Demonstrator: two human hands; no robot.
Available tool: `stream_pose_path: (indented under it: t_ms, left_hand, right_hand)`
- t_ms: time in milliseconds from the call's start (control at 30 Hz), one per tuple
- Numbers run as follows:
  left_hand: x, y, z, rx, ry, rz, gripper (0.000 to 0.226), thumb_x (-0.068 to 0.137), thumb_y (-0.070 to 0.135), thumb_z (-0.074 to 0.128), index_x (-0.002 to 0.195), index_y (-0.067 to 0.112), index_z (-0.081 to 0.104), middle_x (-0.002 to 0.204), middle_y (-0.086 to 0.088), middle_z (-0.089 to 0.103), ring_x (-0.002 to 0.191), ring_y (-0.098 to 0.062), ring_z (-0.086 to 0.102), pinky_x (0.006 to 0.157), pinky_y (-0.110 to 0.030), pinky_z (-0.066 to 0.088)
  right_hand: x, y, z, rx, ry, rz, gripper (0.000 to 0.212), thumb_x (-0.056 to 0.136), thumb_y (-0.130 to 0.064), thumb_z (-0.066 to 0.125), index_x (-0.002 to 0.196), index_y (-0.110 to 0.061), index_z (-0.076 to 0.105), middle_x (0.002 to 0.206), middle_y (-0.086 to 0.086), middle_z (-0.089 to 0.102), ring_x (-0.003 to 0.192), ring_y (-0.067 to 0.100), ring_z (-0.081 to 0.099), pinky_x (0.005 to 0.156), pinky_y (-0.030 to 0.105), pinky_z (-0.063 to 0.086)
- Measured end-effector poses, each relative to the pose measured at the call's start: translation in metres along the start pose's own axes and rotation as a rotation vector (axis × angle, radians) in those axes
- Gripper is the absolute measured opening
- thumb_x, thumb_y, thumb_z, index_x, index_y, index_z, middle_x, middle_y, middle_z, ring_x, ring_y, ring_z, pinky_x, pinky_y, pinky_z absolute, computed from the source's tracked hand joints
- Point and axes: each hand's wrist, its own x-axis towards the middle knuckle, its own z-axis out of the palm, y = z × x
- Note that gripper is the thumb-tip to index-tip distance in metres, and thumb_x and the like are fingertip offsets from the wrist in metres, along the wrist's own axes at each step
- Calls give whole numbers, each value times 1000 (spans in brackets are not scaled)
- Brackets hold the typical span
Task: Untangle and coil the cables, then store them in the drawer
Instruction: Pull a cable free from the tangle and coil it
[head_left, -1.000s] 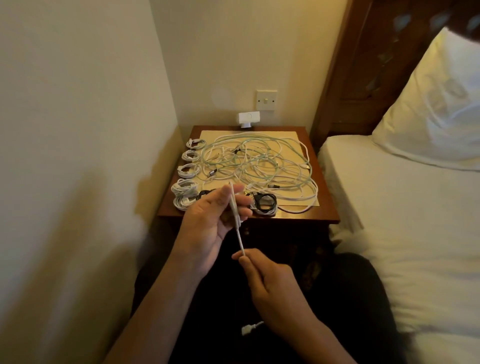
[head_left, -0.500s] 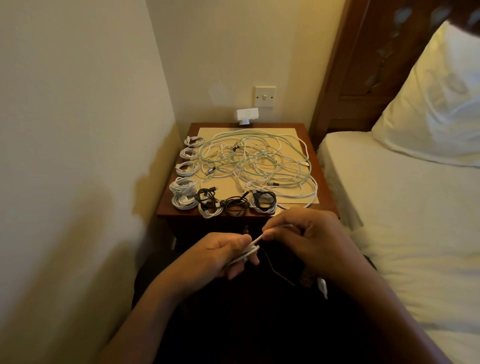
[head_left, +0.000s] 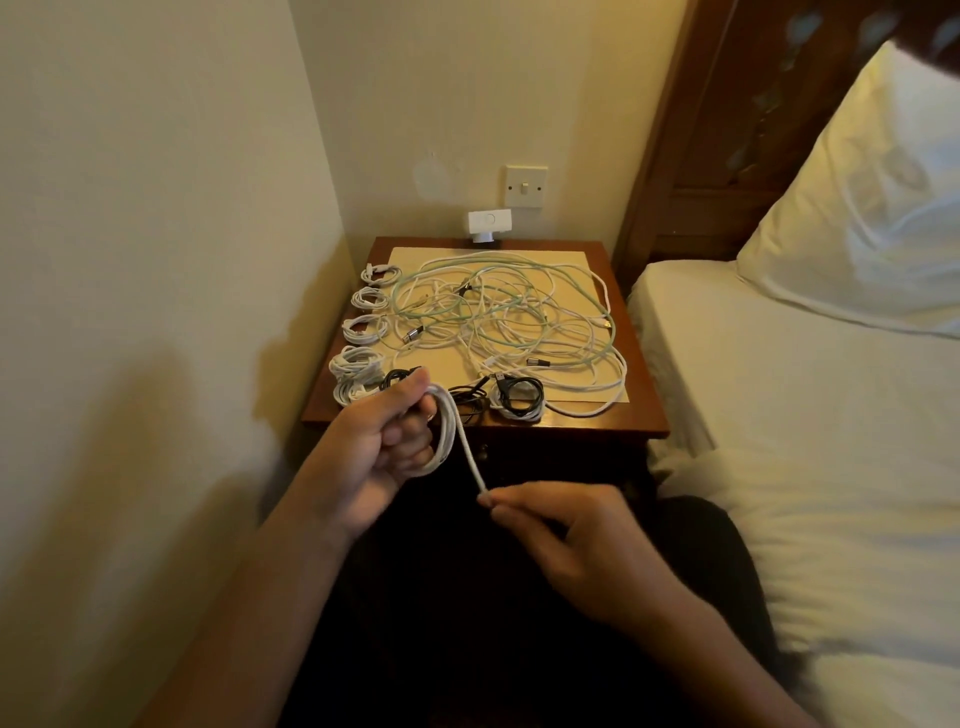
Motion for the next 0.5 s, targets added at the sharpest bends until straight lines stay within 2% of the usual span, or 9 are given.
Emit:
stream_pose_path:
  t_ms: [100, 200, 333, 400, 500]
  left_hand:
    - [8, 0, 4, 34, 27, -7, 29, 95, 29, 57, 75, 8, 57, 46, 7, 25, 37, -3, 19, 42, -19, 17]
    - [7, 2, -4, 60, 77, -5, 29, 99, 27, 55, 78, 8, 56, 47, 7, 24, 37, -3, 20, 40, -18, 19]
    - [3, 11, -19, 26, 141, 23, 29, 97, 29, 56, 77, 8, 57, 45, 7, 26, 35, -3, 22, 41, -18, 19]
    - [2, 11, -23, 38, 162, 33, 31, 98, 29, 55, 76, 8, 57, 45, 6, 27, 35, -3, 22, 43, -19, 16]
    - [5, 2, -25, 81, 190, 12, 30, 98, 29, 57, 77, 8, 56, 46, 7, 28, 35, -3, 23, 42, -18, 18]
  right_hand:
    - [-8, -14, 9, 23, 55, -54, 26, 100, -20, 65, 122, -27, 74, 106, -18, 74, 100, -1, 69, 82, 19, 57]
    - [-8, -17, -12, 117, 95, -2, 28, 100, -19, 62, 121, -34, 72, 98, -19, 73, 90, 7, 70, 72, 17, 54]
    - [-4, 1, -31, 50, 102, 103, 29, 101, -21, 59, 119, -42, 67, 90, -12, 70, 74, 10, 67, 59, 17, 49]
    - [-5, 6, -33, 46, 128, 111, 26, 100, -19, 61, 112, -40, 70, 89, -14, 70, 75, 9, 67, 59, 17, 49]
    - [-9, 0, -27, 28, 58, 50, 26, 97, -13, 66, 109, -35, 74, 92, -19, 71, 87, 6, 70, 68, 15, 52]
